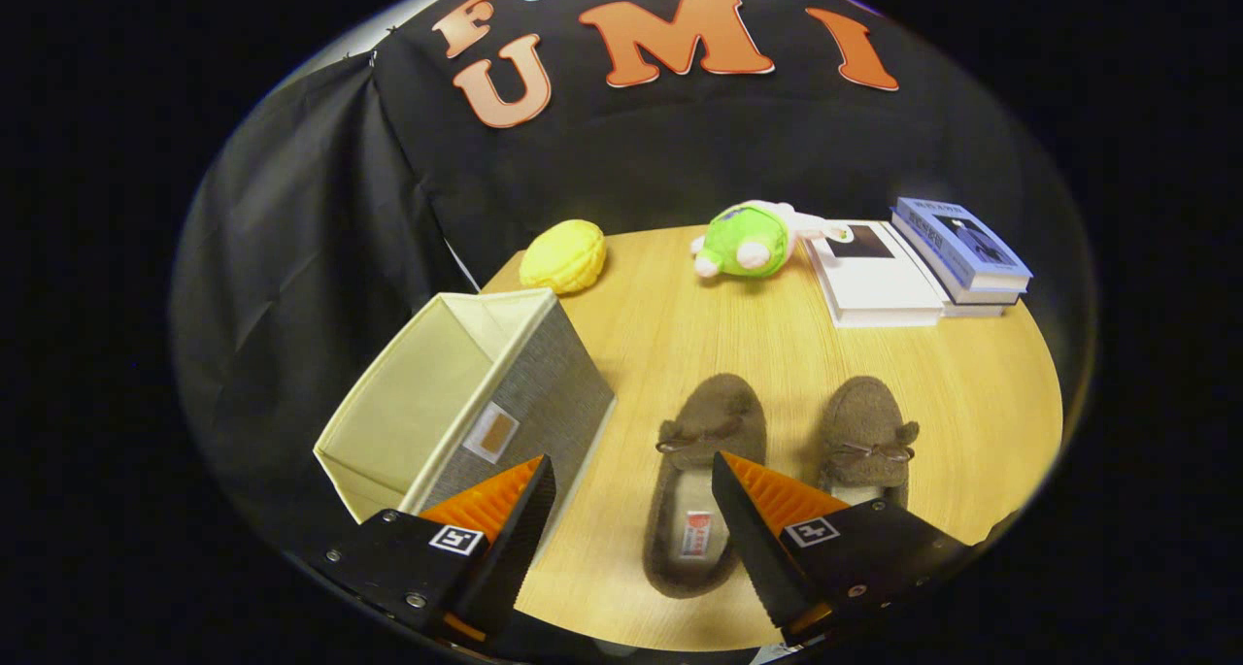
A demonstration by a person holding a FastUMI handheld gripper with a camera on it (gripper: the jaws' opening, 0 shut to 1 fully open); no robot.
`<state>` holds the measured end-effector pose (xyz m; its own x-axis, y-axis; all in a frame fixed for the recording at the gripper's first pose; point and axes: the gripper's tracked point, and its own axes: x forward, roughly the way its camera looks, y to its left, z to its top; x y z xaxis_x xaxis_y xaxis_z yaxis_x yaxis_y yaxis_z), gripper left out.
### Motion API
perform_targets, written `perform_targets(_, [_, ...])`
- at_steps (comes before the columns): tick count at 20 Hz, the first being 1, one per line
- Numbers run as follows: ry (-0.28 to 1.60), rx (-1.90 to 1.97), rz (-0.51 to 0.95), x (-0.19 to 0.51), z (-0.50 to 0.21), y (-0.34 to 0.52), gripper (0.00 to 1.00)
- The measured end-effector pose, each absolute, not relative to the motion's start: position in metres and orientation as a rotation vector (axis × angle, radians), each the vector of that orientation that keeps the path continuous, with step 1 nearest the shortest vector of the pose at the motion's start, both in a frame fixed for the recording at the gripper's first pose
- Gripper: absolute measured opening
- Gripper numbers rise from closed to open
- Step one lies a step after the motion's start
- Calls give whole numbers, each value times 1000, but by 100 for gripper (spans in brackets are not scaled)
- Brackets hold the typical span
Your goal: Open the storage box then place both shoes into the box .Put the left shoe in first, then the right shoe, with the right side of both shoes facing outward in a uniform manner.
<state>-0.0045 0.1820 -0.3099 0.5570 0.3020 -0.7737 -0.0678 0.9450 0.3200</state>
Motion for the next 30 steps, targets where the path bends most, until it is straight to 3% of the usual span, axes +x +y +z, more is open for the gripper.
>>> perform_targets(6, [1016, 240, 121, -5, -352, 151, 89])
perform_targets(12, [1069, 189, 62, 6, -396, 143, 69])
perform_targets(15, [1092, 207, 26, 11, -409, 139, 45])
perform_targets(16, [1091, 212, 10, 13, -411, 136, 41])
perform_targets(19, [1100, 281, -18, 16, -414, 131, 13])
perform_targets(21, [1120, 353, -25, 14, -413, 129, 4])
perform_targets(30, [1034, 420, 11, 24, -355, 153, 3])
